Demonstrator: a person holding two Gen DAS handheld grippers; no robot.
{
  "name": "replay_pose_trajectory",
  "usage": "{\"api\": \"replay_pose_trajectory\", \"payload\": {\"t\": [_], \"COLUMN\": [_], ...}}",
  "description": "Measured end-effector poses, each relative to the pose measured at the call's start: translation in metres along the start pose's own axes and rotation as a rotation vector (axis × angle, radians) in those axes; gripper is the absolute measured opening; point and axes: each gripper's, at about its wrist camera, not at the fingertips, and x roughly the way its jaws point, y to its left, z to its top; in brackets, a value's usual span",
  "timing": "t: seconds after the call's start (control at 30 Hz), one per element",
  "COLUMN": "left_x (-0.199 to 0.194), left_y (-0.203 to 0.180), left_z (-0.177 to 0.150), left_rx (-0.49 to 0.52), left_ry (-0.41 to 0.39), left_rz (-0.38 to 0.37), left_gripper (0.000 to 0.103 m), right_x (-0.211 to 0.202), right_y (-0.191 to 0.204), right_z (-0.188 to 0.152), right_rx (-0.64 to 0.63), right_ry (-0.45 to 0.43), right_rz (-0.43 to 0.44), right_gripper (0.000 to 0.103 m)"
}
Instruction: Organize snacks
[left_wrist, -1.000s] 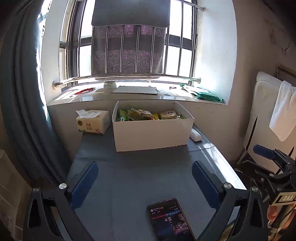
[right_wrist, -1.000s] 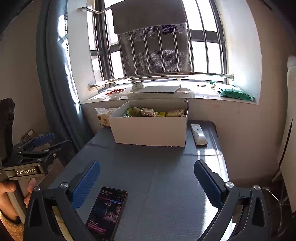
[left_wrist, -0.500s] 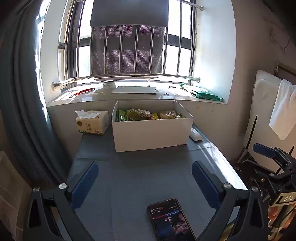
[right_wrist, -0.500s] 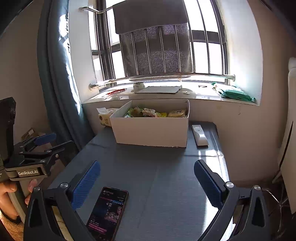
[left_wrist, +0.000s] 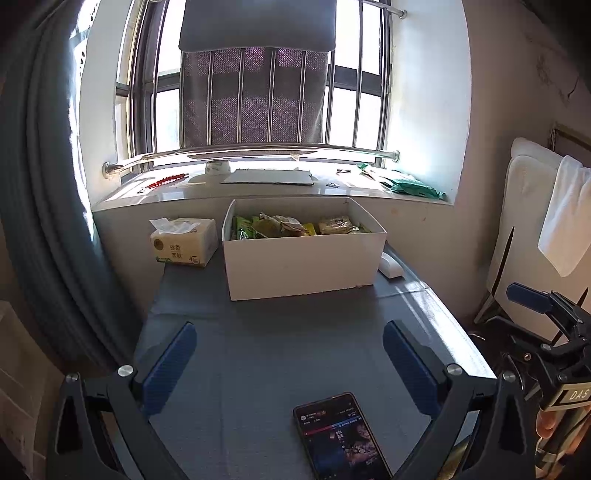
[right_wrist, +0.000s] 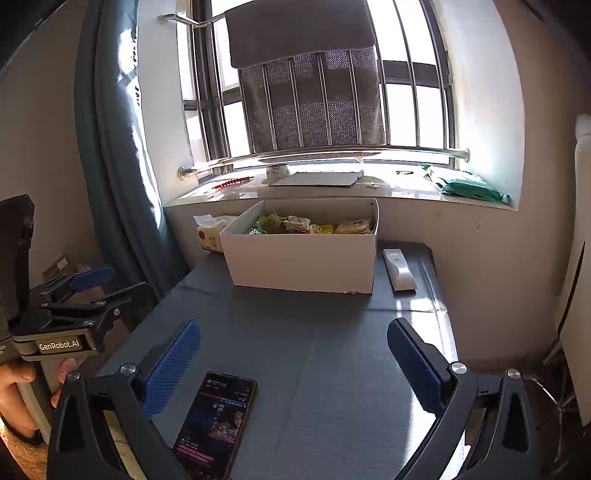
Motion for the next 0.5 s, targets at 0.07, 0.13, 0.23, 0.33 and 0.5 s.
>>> {"api": "replay_pose_trajectory", "payload": {"t": [0.07,0.13,0.23,0.33,0.5], "left_x": [0.0004,0.0000,0.0001,0.0001,0.0003], "left_y": [0.0000,-0.0002,0.0000,0.0005,0.0009], "left_z": [-0.0001,-0.0005,-0.0009,-0.0009,-0.0008], "left_rx": [0.000,0.001,0.004,0.001,0.001], "left_ry": [0.003,0.001,0.002,0.003,0.003], "left_rz": [-0.007,-0.006,-0.002,-0.005,0.001], "left_gripper": [0.103,0.103,0.103,0.103,0.103], "right_x": [0.0001,0.0005,0.0004,0.0006,0.0014], "right_y": [0.0001,0.0003,0.0013,0.0018,0.0028], "right_z": [-0.0001,0.0006,0.0002,0.0000,-0.0009], "right_rx": [-0.001,-0.001,-0.003,-0.002,-0.002], "right_ry": [0.001,0.002,0.001,0.001,0.005], "right_rz": [0.003,0.003,0.001,0.001,0.001], "right_gripper": [0.103,0.103,0.103,0.103,0.103]}}
